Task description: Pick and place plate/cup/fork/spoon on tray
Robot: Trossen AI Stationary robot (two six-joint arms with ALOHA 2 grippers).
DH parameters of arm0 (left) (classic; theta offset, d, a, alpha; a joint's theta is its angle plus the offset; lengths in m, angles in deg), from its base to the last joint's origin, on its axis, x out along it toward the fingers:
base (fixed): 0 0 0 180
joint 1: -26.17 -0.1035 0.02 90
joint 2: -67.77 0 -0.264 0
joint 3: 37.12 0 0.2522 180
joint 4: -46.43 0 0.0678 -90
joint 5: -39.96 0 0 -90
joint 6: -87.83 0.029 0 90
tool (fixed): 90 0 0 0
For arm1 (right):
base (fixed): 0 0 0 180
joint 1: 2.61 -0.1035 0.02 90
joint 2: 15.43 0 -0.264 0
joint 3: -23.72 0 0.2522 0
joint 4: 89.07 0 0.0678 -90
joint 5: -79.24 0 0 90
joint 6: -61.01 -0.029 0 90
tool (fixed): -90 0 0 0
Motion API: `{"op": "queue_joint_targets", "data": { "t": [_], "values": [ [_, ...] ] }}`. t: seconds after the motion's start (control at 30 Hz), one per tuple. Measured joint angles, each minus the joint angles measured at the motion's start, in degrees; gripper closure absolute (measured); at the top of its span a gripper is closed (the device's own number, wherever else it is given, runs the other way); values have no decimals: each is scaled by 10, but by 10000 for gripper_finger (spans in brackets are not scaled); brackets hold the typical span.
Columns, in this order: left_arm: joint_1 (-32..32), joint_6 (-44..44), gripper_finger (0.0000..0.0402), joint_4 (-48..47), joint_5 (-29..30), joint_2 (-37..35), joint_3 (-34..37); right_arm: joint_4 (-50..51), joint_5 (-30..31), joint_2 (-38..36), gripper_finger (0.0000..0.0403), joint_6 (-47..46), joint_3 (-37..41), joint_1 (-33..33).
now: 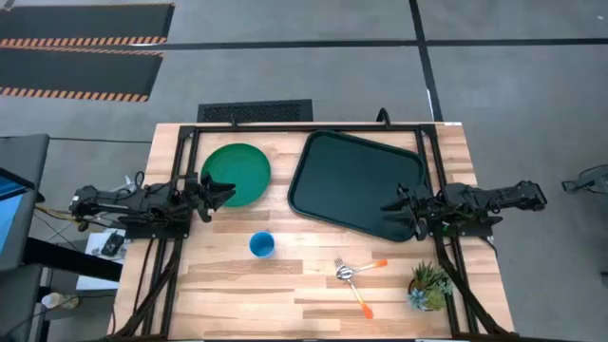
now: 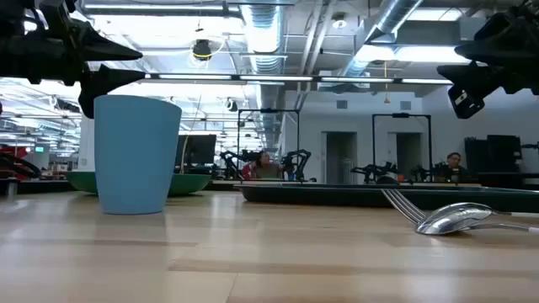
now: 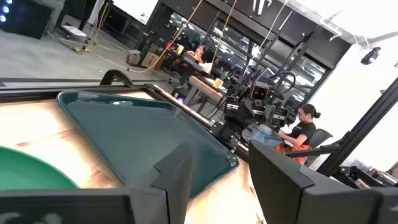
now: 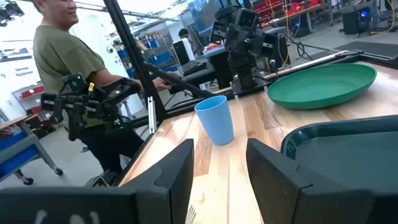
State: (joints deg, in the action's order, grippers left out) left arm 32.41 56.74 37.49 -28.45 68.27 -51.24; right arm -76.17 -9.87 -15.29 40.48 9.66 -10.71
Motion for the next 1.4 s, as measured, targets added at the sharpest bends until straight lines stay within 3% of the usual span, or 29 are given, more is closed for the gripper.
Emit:
{"op": "queue_joint_targets", "data": {
  "t": [1.4],
  "values": [
    [0, -14, 258, 0, 0, 0, 0, 0, 0, 0, 230, 0, 0, 0]
  ]
}}
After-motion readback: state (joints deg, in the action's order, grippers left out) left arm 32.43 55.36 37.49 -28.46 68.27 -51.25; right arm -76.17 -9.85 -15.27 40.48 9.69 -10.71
